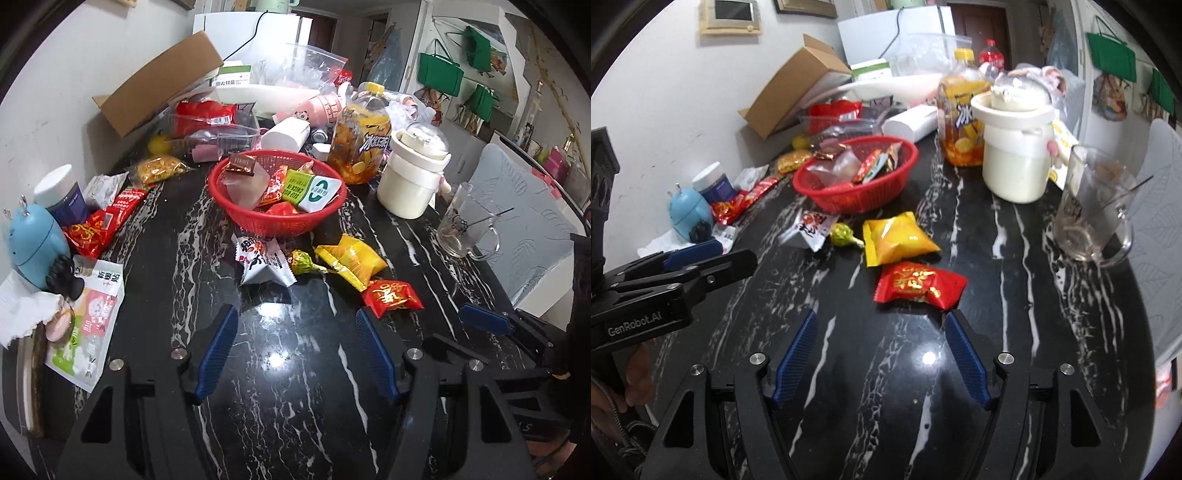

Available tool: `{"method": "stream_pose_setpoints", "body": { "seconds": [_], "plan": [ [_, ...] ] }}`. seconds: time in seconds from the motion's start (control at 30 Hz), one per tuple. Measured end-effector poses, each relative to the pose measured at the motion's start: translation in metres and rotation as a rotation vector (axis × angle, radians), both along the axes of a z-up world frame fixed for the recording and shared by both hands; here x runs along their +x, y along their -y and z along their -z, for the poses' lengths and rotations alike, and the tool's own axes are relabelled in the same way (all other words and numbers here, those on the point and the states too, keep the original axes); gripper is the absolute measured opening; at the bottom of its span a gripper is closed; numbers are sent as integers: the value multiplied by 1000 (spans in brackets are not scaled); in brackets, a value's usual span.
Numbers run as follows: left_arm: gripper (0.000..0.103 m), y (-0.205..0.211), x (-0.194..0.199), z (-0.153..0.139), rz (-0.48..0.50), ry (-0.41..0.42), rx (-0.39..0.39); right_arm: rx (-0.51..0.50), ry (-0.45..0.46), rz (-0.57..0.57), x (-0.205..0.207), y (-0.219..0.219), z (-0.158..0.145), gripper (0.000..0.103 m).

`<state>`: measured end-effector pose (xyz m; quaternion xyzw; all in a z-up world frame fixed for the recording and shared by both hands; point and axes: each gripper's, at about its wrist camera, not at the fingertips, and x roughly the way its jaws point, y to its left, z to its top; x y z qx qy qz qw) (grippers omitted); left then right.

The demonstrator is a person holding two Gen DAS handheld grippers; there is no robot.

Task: Organize snacks

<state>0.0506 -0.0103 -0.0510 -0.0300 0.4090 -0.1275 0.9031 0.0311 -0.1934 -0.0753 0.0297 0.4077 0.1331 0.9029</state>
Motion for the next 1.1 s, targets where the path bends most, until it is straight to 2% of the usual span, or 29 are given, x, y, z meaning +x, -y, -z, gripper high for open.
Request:
{"method": "stream_pose_setpoints", "body": {
  "seconds": [0.23,0.53,1.0,1.1],
  "plan": [
    [66,-5,27,17,-9,-40,-26,14,-45,28,27,5,15,83],
    [66,-5,65,27,-15,-53,-11,26,-130,52,65,8,38,84],
    [66,-1,115,57,-8,-126,49,-31,-148,42,89,0,50,87],
    [66,0,119,60,0,-126,37,-48,-145,41,92,-3,51,87]
  ]
}}
